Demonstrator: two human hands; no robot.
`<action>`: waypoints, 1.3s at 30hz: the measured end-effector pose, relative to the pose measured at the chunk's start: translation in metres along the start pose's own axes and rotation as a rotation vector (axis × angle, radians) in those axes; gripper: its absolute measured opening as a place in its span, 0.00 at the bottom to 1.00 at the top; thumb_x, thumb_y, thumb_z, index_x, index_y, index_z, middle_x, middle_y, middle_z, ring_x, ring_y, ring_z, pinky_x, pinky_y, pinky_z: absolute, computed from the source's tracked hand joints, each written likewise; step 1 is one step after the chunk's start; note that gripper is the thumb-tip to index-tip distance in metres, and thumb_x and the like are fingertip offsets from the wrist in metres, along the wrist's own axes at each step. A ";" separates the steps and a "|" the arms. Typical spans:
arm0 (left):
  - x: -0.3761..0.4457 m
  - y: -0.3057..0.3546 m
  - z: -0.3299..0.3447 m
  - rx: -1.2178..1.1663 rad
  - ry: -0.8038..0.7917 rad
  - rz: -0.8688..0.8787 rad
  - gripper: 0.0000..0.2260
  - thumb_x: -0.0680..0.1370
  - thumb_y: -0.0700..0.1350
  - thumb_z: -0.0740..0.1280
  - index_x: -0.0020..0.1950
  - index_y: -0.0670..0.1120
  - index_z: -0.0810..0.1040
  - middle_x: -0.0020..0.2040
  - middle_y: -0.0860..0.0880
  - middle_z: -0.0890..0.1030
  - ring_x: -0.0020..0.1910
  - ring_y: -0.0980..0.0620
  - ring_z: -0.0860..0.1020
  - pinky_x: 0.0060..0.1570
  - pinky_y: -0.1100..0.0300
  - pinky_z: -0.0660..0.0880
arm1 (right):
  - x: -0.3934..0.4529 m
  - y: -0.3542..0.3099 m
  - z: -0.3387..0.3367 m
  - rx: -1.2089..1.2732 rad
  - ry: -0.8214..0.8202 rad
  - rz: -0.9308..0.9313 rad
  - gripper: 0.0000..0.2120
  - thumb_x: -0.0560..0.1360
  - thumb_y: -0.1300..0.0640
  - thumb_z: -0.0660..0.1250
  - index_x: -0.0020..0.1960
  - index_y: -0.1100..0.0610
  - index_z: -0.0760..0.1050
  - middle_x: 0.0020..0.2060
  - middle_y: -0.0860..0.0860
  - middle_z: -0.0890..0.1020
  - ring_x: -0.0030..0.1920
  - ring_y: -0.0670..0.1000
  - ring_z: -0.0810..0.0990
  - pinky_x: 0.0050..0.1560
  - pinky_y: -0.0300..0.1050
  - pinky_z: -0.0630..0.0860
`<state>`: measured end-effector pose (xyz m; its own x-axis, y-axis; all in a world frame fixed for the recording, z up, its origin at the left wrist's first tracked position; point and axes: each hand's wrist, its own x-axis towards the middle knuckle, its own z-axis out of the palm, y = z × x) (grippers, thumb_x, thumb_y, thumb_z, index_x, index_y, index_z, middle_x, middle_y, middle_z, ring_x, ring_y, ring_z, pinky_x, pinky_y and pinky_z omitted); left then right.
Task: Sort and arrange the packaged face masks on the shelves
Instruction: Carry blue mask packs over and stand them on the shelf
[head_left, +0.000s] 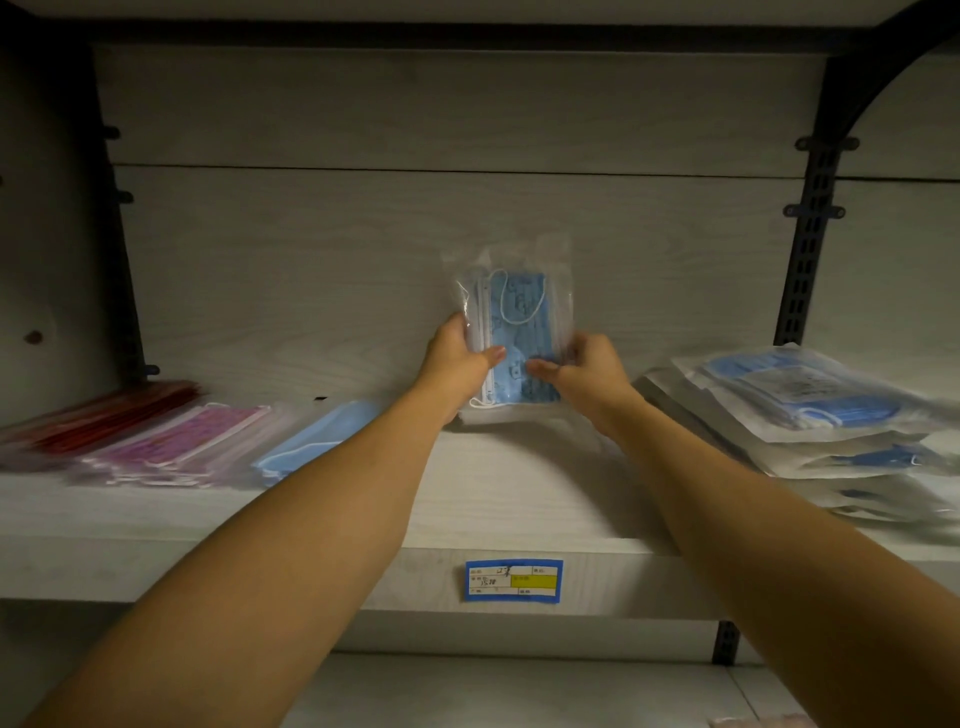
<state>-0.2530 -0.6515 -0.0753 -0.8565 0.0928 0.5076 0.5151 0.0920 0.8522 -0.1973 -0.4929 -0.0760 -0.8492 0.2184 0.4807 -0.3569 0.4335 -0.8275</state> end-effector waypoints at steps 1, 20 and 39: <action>-0.001 0.001 0.000 0.029 0.018 0.020 0.19 0.76 0.37 0.74 0.64 0.48 0.75 0.58 0.48 0.82 0.58 0.48 0.81 0.61 0.51 0.78 | 0.000 0.000 0.001 -0.095 0.022 -0.064 0.09 0.74 0.62 0.75 0.52 0.58 0.79 0.46 0.57 0.85 0.44 0.52 0.84 0.46 0.50 0.83; -0.008 0.001 -0.002 -0.146 -0.022 -0.109 0.20 0.73 0.39 0.75 0.62 0.49 0.75 0.58 0.47 0.82 0.57 0.45 0.82 0.61 0.43 0.79 | 0.003 0.007 0.000 0.139 -0.074 0.244 0.23 0.73 0.62 0.77 0.65 0.64 0.74 0.55 0.56 0.83 0.48 0.54 0.83 0.42 0.46 0.82; -0.002 0.032 -0.005 0.206 -0.035 -0.342 0.18 0.63 0.40 0.71 0.51 0.37 0.78 0.46 0.39 0.81 0.42 0.44 0.80 0.40 0.56 0.75 | 0.000 -0.006 0.001 -0.126 0.060 0.179 0.13 0.71 0.55 0.77 0.53 0.57 0.80 0.48 0.55 0.85 0.46 0.54 0.84 0.47 0.49 0.82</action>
<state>-0.2348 -0.6532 -0.0485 -0.9800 0.0559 0.1910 0.1988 0.3200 0.9263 -0.1958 -0.4965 -0.0713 -0.8686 0.3515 0.3493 -0.1484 0.4881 -0.8601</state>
